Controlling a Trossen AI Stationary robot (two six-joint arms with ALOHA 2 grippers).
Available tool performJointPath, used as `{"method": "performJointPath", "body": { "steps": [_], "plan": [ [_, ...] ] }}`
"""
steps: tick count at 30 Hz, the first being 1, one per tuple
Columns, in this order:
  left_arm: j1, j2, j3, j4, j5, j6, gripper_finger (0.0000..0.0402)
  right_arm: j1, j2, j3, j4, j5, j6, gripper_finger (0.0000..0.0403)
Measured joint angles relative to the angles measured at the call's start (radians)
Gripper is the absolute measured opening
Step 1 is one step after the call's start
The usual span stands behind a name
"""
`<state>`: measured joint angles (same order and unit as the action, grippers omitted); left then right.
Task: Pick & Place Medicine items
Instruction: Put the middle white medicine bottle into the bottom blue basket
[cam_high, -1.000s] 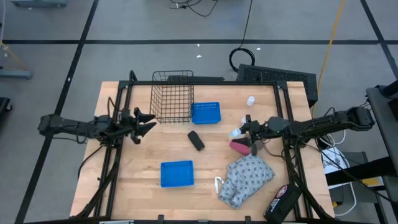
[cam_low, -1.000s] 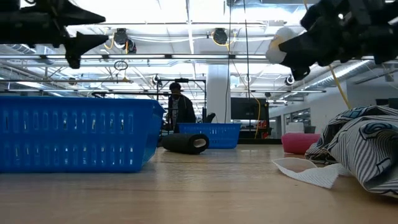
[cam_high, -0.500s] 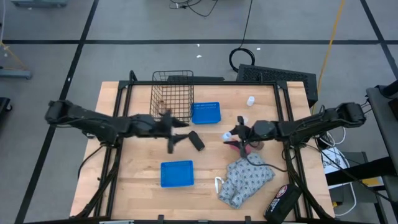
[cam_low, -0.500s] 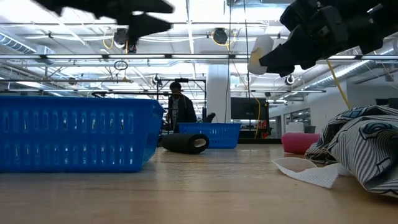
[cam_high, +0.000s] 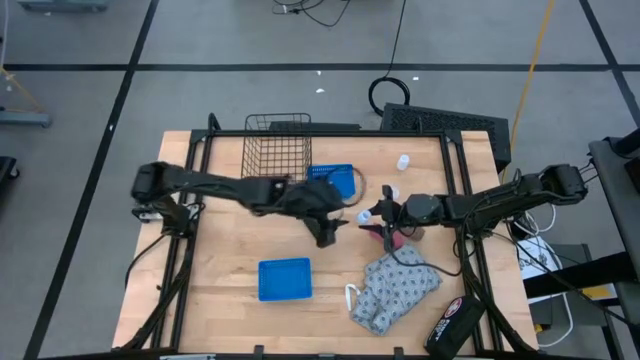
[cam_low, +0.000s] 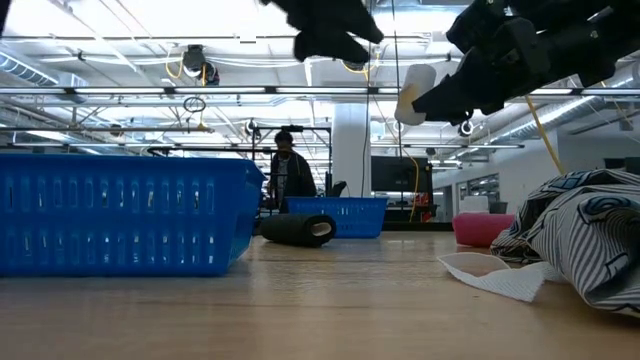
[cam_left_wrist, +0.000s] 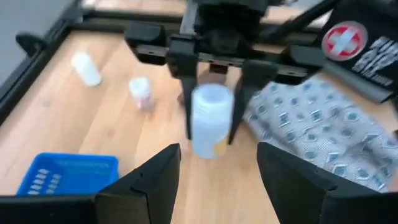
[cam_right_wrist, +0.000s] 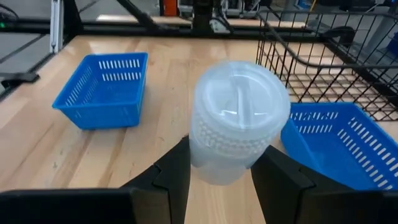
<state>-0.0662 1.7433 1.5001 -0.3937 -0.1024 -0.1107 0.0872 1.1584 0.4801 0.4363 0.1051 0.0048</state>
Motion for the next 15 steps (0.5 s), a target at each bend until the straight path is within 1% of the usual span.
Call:
{"method": "performJointPath", "body": {
  "steps": [2,3,5,7,9,15],
  "plan": [
    [0.005,0.061,0.126,-0.136,0.0,0.003,0.0223,0.0,0.0,0.0,-0.006,0.0,-0.001,0.0137],
    [0.008,0.089,0.177,-0.172,0.002,0.009,0.0223,0.0,0.0,0.0,-0.008,0.001,0.001,0.0137],
    [0.012,0.136,0.261,-0.224,0.008,0.033,0.0223,0.0,0.0,0.0,-0.007,0.003,0.001,0.0137],
    [0.016,0.172,0.309,-0.238,0.016,0.05,0.0223,0.0,0.0,0.0,-0.007,0.004,0.001,0.0137],
    [0.021,0.201,0.324,-0.236,0.021,0.063,0.0223,0.0,0.0,0.0,-0.004,0.005,0.001,0.0137],
    [0.029,0.254,0.325,-0.153,0.026,0.086,0.0223,0.0,0.002,0.0,-0.008,0.005,-0.015,0.0137]
  ]
}}
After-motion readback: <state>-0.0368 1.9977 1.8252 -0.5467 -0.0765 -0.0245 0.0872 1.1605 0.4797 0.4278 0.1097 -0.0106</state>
